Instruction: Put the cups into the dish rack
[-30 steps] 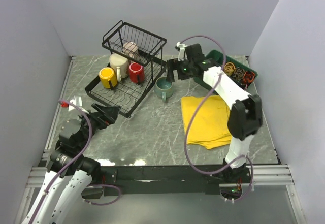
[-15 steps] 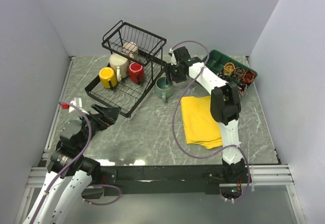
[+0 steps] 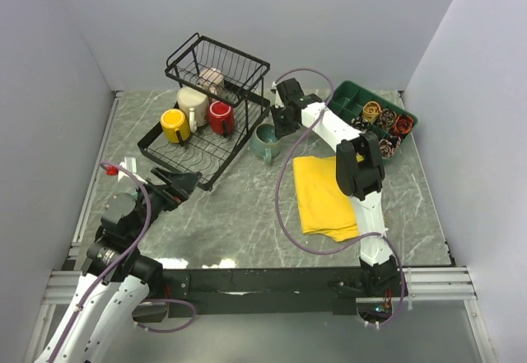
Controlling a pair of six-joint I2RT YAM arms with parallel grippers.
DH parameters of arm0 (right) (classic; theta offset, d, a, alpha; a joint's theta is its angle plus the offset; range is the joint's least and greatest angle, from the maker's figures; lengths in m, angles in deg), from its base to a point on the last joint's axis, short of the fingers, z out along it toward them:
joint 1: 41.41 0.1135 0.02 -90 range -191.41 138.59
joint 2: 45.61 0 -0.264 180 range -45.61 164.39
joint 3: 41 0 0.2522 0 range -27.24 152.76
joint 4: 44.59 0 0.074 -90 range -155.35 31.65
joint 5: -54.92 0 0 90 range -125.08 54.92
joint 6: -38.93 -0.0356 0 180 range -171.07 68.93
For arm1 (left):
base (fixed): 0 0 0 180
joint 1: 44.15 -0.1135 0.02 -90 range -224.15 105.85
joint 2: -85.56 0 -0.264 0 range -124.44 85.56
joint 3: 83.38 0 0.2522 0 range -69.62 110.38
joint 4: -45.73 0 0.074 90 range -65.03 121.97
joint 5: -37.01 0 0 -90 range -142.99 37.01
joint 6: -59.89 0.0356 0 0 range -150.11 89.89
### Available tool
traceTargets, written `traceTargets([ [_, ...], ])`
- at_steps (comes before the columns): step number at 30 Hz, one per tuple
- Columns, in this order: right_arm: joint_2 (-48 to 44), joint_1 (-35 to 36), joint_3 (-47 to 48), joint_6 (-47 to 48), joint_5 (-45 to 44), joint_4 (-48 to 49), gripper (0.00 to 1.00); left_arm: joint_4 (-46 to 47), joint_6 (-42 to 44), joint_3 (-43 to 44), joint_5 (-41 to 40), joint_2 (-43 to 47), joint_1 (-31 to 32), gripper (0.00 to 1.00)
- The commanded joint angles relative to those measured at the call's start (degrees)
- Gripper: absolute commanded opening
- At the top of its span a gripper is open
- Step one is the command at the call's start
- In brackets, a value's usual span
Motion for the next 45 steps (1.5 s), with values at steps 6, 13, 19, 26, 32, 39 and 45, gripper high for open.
traceTargets([
  [6, -5.6, 0.6, -5.2, -1.0, 1.8, 1.0, 0.02, 8.3, -6.6, -3.7, 5.9, 0.9, 0.1, 0.96],
  [13, -22.4, -4.0, -13.6, -4.5, 11.4, 5.8, 0.0, 33.0, -19.1, -10.2, 18.0, -3.6, 0.1, 0.96],
  [19, -37.9, -8.3, -15.3, -2.7, 16.3, 5.7, 0.0, 50.5, -25.9, -6.2, 26.3, -15.1, 0.4, 0.96],
  [26, -50.5, -9.3, -10.6, -1.7, 24.3, 6.8, 0.0, 59.4, -27.4, 4.6, 28.5, -27.1, 7.0, 0.96],
  [32, -55.7, -9.3, -9.4, -15.0, 34.5, 17.2, 0.0, 63.5, -24.8, 14.0, 25.6, -35.9, 17.5, 0.96],
  [39, -60.0, -8.1, -15.5, -28.8, 38.5, 28.8, 0.0, 67.8, -22.6, 20.2, 22.9, -43.5, 21.5, 0.96],
  [45, -62.6, -7.1, -21.6, -30.7, 36.6, 37.7, 0.0, 70.8, -21.7, 25.9, 20.5, -49.6, 25.1, 0.98],
])
